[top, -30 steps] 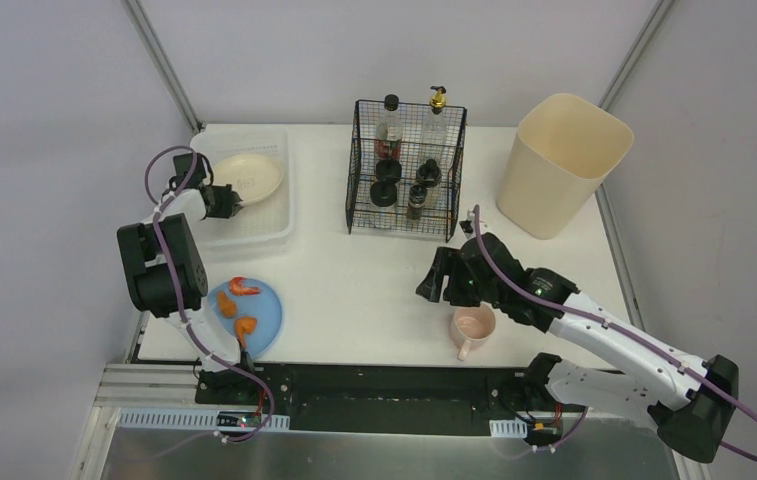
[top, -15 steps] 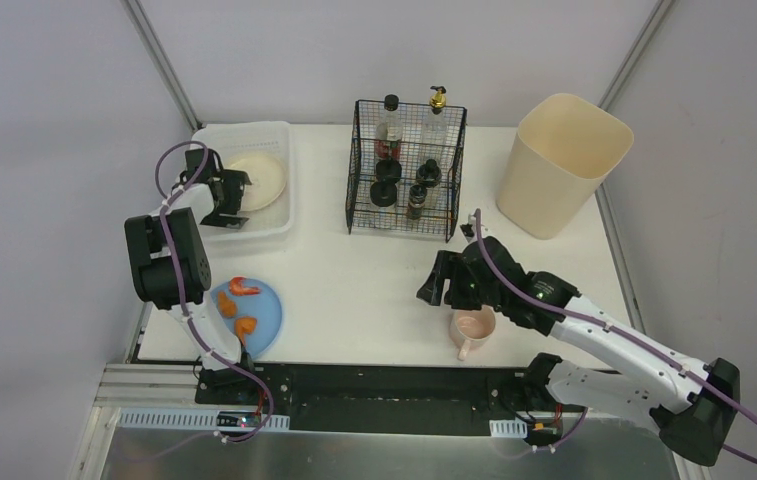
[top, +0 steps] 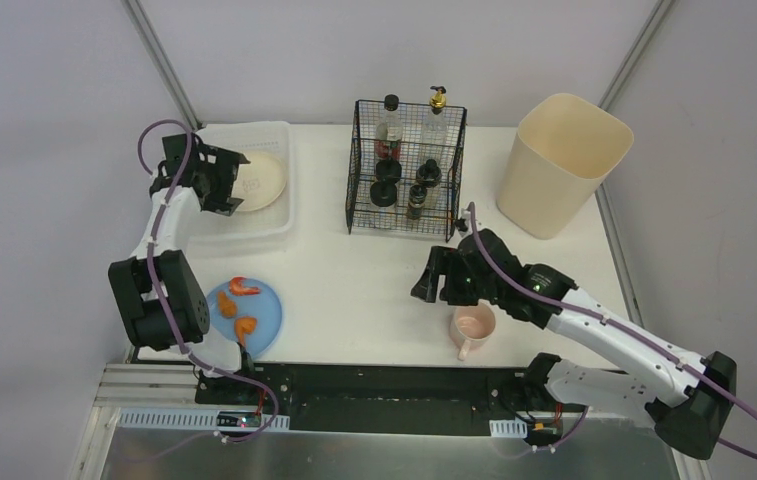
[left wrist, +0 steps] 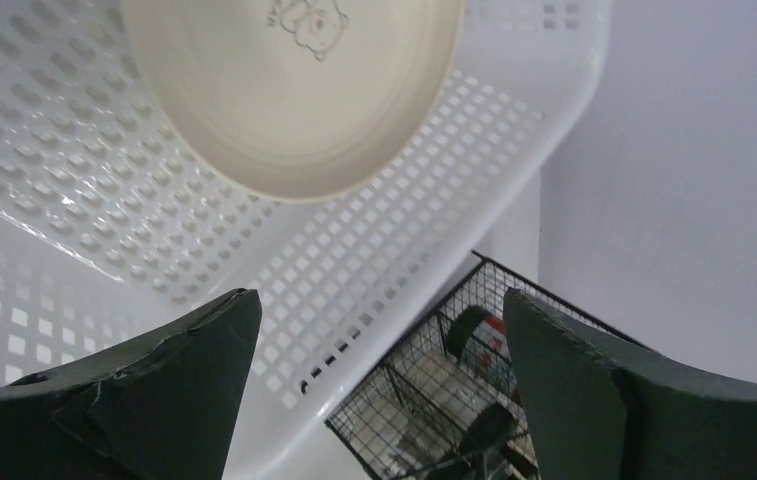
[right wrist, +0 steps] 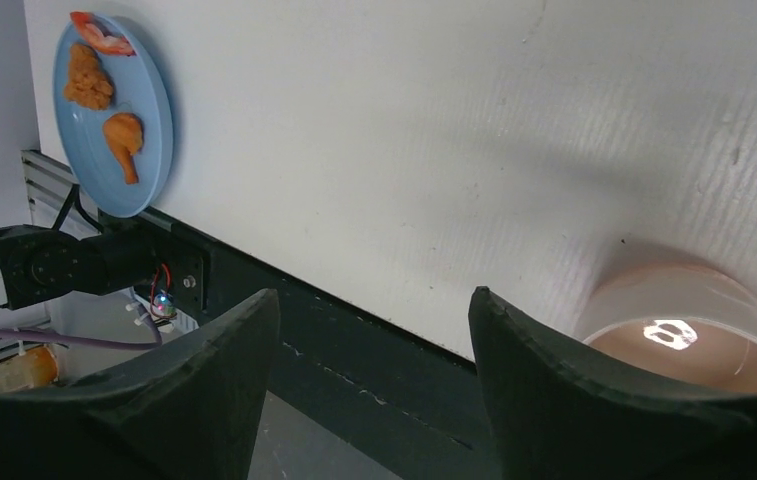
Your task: Clear the kitchen counter
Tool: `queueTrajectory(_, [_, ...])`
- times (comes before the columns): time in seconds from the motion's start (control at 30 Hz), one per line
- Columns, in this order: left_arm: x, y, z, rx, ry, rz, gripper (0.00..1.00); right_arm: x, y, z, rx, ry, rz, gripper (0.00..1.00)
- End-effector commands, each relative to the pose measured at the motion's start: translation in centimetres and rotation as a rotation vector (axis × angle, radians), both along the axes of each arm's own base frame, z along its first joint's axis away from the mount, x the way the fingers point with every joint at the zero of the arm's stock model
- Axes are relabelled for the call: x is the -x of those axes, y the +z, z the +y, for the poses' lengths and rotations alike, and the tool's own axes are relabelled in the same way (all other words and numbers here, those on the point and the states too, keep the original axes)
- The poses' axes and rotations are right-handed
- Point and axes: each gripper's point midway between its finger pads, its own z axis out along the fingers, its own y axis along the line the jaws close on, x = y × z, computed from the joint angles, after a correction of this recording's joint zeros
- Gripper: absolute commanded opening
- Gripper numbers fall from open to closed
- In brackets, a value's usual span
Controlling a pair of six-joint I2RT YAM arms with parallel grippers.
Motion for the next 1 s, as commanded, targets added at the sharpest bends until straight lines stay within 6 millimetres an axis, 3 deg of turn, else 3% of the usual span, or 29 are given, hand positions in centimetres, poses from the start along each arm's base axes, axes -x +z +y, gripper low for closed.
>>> queueTrajectory(0.0, [1.6,3.4,-2.2,0.053,-0.134,-0.064,0.95,0.0,2.4,2.3,-0.059,0.072,-0.001,0.73])
queueTrajectory(0.1, [2.8,4.6,-3.3,0.047,-0.205,-0.105,0.95,-0.1,3.2,3.9,-0.081,0.109,0.005,0.74])
queueTrajectory(0.23, [5.4,5.6,-4.6,0.006,-0.316,-0.13,0.96,0.0,2.8,6.6,-0.09,0.159,0.036,0.74])
queueTrajectory(0.57, [12.6,6.0,-5.8,-0.152,-0.451,-0.138,0.99,0.0,1.4,14.2,-0.14,0.212,0.092,0.74])
queueTrajectory(0.8, [16.1,6.2,-5.9,-0.258,-0.48,-0.163,0.99,0.2,0.3,18.8,-0.148,0.229,0.131,0.74])
queueTrajectory(0.97, [17.7,5.4,-4.2,-0.384,-0.456,-0.112,0.99,0.7,-1.3,22.4,-0.171,0.227,0.186,0.74])
